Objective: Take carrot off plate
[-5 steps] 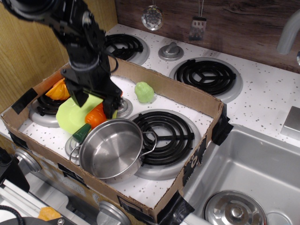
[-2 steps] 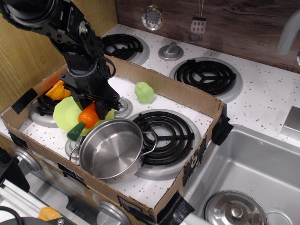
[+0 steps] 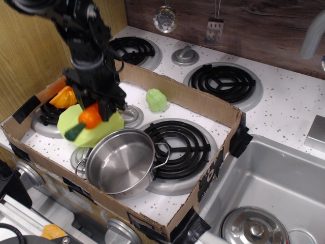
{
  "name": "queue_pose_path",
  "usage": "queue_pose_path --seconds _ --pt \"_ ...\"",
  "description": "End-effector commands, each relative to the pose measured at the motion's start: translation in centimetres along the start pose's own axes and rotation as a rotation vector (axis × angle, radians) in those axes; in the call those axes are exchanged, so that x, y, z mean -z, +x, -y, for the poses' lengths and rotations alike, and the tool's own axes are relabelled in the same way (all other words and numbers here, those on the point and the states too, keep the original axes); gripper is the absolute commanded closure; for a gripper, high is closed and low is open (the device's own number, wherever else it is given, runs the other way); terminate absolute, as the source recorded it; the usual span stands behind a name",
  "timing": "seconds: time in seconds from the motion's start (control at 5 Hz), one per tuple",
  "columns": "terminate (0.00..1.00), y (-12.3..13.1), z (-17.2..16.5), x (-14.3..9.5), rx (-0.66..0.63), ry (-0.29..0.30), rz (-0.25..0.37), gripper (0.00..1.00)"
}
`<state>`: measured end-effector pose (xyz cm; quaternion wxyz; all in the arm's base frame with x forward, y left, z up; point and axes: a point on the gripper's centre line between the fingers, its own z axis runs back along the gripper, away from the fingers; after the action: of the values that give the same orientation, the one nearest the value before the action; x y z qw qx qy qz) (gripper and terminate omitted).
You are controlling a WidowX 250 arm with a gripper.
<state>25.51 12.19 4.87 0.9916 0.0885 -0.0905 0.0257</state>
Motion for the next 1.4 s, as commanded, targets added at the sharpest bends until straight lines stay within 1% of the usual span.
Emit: queue_pose_path --seconds 0.0,0.2,0.4,0.6,0.8,1.0,1.2 --pt "0.00 3.1 1.2 -6.7 0.046 0.107 0.085 1.00" --pt "0.00 3.0 4.7 -7.5 0.047 0.047 0.085 1.00" --pt "0.00 3.0 8.1 -7.7 0.029 0.025 0.066 1.00" --pt "0.00 3.2 11.5 -8.3 0.006 -0.014 0.013 1.00" --pt "0.00 3.4 14.3 -8.2 -0.018 -0.040 -0.006 1.00" --pt "0.00 3.5 15.7 -7.0 0.011 -0.050 0.042 1.00" --pt "0.00 3.5 16.0 -5.4 0.021 -0.077 0.065 1.00"
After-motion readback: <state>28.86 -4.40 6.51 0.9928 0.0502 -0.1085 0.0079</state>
